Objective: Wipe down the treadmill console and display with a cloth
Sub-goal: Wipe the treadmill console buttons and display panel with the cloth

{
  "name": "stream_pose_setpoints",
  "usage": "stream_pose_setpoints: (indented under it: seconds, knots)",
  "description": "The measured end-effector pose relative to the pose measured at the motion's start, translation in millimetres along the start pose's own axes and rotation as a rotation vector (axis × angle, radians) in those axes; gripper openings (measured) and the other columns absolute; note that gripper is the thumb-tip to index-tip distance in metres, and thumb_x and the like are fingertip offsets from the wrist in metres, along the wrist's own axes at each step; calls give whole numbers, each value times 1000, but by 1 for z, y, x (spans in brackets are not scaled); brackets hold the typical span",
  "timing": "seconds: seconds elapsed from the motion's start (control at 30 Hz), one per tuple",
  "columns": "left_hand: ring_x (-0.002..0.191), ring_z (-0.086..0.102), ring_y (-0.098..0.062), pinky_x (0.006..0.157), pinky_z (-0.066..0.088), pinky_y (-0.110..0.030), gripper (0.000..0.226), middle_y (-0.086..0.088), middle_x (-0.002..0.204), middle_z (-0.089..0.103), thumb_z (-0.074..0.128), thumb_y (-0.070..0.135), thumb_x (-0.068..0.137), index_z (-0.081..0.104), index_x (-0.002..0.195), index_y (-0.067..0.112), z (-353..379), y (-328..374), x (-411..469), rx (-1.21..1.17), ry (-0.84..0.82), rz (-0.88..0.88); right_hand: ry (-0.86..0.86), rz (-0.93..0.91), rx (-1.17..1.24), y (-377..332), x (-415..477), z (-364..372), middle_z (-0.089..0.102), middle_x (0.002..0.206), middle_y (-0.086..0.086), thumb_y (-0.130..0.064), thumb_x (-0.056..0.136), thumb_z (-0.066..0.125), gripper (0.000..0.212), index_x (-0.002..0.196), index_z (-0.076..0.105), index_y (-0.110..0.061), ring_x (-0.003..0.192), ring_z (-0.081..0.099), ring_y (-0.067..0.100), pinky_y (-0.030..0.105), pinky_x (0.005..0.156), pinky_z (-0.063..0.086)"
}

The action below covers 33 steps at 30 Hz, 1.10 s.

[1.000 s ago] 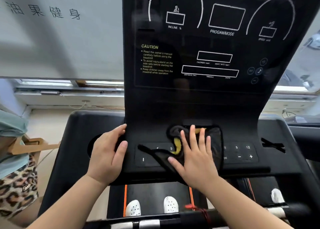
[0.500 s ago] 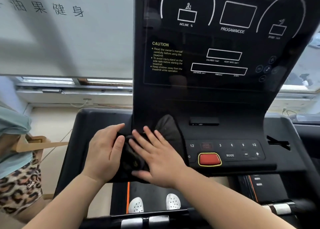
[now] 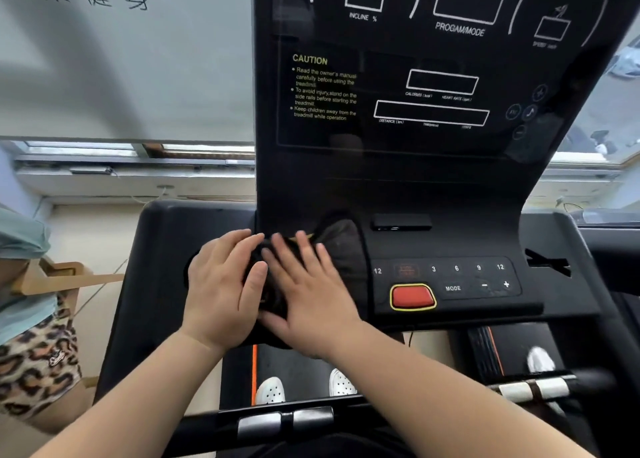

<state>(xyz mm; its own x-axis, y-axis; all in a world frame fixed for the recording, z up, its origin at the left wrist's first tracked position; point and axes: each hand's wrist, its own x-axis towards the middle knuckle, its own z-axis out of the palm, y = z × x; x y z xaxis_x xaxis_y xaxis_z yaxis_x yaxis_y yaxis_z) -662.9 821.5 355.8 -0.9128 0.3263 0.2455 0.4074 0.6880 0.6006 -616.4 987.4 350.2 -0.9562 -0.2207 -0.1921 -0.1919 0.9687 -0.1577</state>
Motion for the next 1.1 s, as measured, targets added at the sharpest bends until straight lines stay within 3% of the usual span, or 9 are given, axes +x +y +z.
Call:
stream_pose_setpoints:
  seconds: [0.1,0.17,0.27,0.43,0.6,0.77,0.83,1.0,1.1]
  knots:
    - [122,54,-32,103,38,-50,51,-9,133,62,40,39,95,65,130,10,4,12,3,72,3,70,-23,-135,-36,12,-12,1,-9,173,-9,-70,96,32,84,165,4,-31,156,-23,21,45,127,-12]
    - [123,53,-33,102,37,-51,53,-9,133,62,41,41,94,66,128,10,11,22,5,124,-26,104,-13,-97,-31,30,-30,2,-9,173,-8,-71,95,34,86,165,3,-31,156,-23,21,45,127,-10]
    - [123,52,-35,101,35,-51,54,-9,132,61,40,45,94,66,127,12,24,41,7,194,-72,108,-8,121,-10,61,-63,1,-16,172,-7,-78,92,28,92,165,-1,-30,156,-24,23,48,129,-4]
    - [123,52,-35,100,35,-50,55,-9,133,61,40,49,93,67,126,14,52,77,8,271,-176,122,-102,405,49,111,-97,-18,-36,162,-4,-89,80,2,104,162,-16,-28,149,-36,27,46,124,-17]
    - [124,52,-34,101,35,-49,55,-9,134,60,40,50,93,66,127,15,78,110,5,304,-229,166,-21,609,79,177,-124,-14,-24,170,9,-97,64,-20,125,164,-8,-23,154,-25,39,53,125,-11]
    - [126,50,-33,104,32,-48,55,-8,137,59,39,52,93,64,129,18,98,127,-1,348,-266,155,38,887,239,221,-121,-28,-16,171,19,-92,81,6,112,166,0,-18,154,-19,47,60,124,-9]
    - [126,50,-33,104,32,-47,55,-8,137,59,39,52,93,64,129,18,103,133,-2,363,-256,136,49,794,166,206,-106,-25,-17,170,20,-85,90,13,103,165,-4,-18,154,-19,47,61,123,-8]
    - [127,48,-32,104,32,-47,55,-9,138,58,40,52,94,63,130,18,112,145,1,394,-224,106,81,255,6,192,-128,-5,-10,173,2,-78,95,16,85,165,5,-31,158,-15,33,58,127,4]
    - [126,49,-33,103,33,-47,55,-9,137,59,40,52,93,64,129,17,117,151,4,395,-197,76,106,230,-2,226,-158,2,-2,174,2,-85,89,29,95,165,15,-29,159,-8,34,57,128,7]
